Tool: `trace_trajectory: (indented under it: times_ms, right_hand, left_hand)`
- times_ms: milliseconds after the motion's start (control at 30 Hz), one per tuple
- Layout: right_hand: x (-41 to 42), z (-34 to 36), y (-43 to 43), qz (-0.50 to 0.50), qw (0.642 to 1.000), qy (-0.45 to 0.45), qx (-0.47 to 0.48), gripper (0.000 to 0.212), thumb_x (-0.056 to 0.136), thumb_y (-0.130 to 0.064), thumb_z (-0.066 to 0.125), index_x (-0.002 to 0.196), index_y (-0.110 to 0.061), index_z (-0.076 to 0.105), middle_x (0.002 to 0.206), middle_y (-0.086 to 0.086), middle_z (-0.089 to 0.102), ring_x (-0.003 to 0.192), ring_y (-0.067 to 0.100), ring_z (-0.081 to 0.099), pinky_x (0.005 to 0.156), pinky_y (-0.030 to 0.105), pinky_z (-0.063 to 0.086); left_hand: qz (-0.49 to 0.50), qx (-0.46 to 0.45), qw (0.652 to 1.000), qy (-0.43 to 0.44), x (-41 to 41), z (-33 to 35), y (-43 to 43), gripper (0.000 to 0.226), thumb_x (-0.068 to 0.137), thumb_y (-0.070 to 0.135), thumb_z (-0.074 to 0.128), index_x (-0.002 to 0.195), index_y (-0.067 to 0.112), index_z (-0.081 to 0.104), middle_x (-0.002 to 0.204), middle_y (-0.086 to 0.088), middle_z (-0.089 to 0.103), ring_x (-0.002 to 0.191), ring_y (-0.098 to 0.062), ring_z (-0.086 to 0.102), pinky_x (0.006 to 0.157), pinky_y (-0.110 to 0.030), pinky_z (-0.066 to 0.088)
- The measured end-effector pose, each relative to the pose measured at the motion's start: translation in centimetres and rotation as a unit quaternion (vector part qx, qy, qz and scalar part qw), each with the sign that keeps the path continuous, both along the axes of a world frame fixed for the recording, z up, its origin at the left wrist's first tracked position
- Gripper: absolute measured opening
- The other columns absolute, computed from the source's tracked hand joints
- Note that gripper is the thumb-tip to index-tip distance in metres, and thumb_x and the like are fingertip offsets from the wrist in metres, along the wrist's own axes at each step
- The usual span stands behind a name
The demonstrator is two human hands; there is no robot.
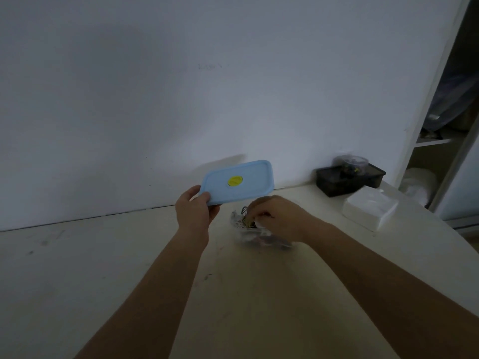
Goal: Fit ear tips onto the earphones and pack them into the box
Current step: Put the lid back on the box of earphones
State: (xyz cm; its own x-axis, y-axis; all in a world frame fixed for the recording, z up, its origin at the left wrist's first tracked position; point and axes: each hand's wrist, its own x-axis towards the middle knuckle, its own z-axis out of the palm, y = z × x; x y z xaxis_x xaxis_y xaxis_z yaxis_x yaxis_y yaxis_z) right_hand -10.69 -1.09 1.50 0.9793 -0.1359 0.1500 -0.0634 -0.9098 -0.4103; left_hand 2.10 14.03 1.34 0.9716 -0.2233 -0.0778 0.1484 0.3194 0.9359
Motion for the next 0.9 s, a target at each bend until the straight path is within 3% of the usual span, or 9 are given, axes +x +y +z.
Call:
trace_trajectory:
  times_ms: [67, 167, 267, 333, 433, 533, 633, 733, 900]
  right_hand:
    - [-1.7, 0.4, -1.2, -0.044, 0.996, -0.059, 0.055, 0.03, 0.09, -0.007, 0.055, 0.104, -0.021, 0.078, 0.116, -0.009, 0.066, 0.102, 0.008, 0.06, 0.084, 0.012, 0.042]
    - [-3.8, 0.6, -3.2, -0.159, 0.96, -0.149, 0.174, 0.033, 0.087, 0.0, 0.051, 0.093, -0.022, 0.075, 0.098, -0.007, 0.071, 0.081, -0.003, 0.061, 0.073, 0.015, 0.043]
    - [-4.9, 0.6, -3.8, -0.205, 0.899, -0.147, 0.359, 0.023, 0.099, -0.011, 0.046, 0.102, -0.01, 0.07, 0.086, 0.009, 0.074, 0.066, 0.012, 0.061, 0.058, 0.023, 0.043]
    - [-4.8, -0.1, -3.8, -0.213, 0.913, -0.118, 0.326, 0.028, 0.101, -0.026, 0.05, 0.098, -0.006, 0.07, 0.08, 0.01, 0.073, 0.062, 0.018, 0.061, 0.056, 0.028, 0.044]
    - [-4.1, -1.5, -3.7, -0.263, 0.949, -0.087, 0.149, 0.035, 0.095, -0.035, 0.059, 0.086, -0.003, 0.071, 0.075, 0.012, 0.072, 0.062, 0.023, 0.067, 0.061, 0.036, 0.054]
    - [-3.5, -2.3, -4.2, -0.312, 0.943, -0.088, 0.083, 0.043, 0.093, -0.035, 0.06, 0.074, 0.002, 0.068, 0.067, 0.014, 0.067, 0.063, 0.028, 0.064, 0.059, 0.037, 0.049]
    - [-3.1, -3.1, -4.5, -0.33, 0.941, -0.056, 0.044, 0.04, 0.092, -0.037, 0.058, 0.07, -0.003, 0.059, 0.065, 0.009, 0.054, 0.066, 0.027, 0.057, 0.058, 0.032, 0.042]
    - [-2.8, -3.3, -4.6, -0.336, 0.94, -0.038, 0.05, 0.04, 0.092, -0.037, 0.057, 0.079, 0.0, 0.065, 0.071, 0.011, 0.058, 0.07, 0.027, 0.06, 0.059, 0.031, 0.043]
    - [-2.6, -2.9, -5.2, -0.344, 0.933, -0.032, 0.099, 0.038, 0.091, -0.033, 0.061, 0.081, 0.002, 0.069, 0.067, 0.01, 0.064, 0.057, 0.021, 0.058, 0.053, 0.028, 0.045]
  left_hand:
    - [-0.01, 0.006, 1.0, -0.004, -0.1, -0.2, -0.2, 0.037, 0.094, 0.002, 0.057, 0.131, 0.006, 0.055, 0.121, -0.022, 0.059, 0.085, -0.024, 0.065, 0.055, -0.022, 0.055]
    - [-0.036, 0.011, 0.999, -0.003, -0.6, -0.3, -0.4, 0.037, 0.094, 0.002, 0.057, 0.131, 0.004, 0.053, 0.121, -0.021, 0.058, 0.083, -0.024, 0.065, 0.054, -0.021, 0.056]
    - [-0.063, 0.03, 0.997, -0.017, -1.5, -0.6, -0.6, 0.036, 0.093, 0.001, 0.062, 0.128, 0.003, 0.055, 0.118, -0.019, 0.058, 0.087, -0.023, 0.065, 0.057, -0.021, 0.058]
    - [-0.067, 0.078, 0.993, -0.053, -2.0, -1.1, -1.0, 0.038, 0.091, 0.005, 0.067, 0.127, 0.003, 0.056, 0.113, -0.016, 0.062, 0.089, -0.023, 0.067, 0.061, -0.024, 0.06]
    - [-0.032, 0.241, 0.952, -0.184, -2.5, -1.9, -1.3, 0.039, 0.085, 0.018, 0.075, 0.122, 0.008, 0.064, 0.105, -0.007, 0.07, 0.087, -0.021, 0.068, 0.072, -0.034, 0.059]
    - [-0.013, 0.345, 0.899, -0.271, -2.8, -2.2, -1.1, 0.026, 0.083, 0.026, 0.074, 0.106, 0.015, 0.074, 0.089, 0.006, 0.068, 0.08, -0.012, 0.063, 0.064, -0.02, 0.046]
    - [-0.001, 0.39, 0.878, -0.278, -2.7, -2.5, -1.0, 0.021, 0.083, 0.032, 0.07, 0.097, 0.018, 0.078, 0.085, 0.005, 0.072, 0.078, -0.012, 0.065, 0.065, -0.023, 0.043]
    - [-0.006, 0.398, 0.88, -0.26, -2.7, -2.6, -1.2, 0.018, 0.085, 0.026, 0.066, 0.095, 0.017, 0.079, 0.084, 0.0, 0.073, 0.077, -0.016, 0.065, 0.068, -0.024, 0.044]
    - [-0.022, 0.409, 0.881, -0.234, -2.1, -2.7, -1.8, 0.008, 0.081, 0.022, 0.069, 0.076, 0.02, 0.075, 0.073, -0.003, 0.068, 0.071, -0.02, 0.064, 0.066, -0.03, 0.049]
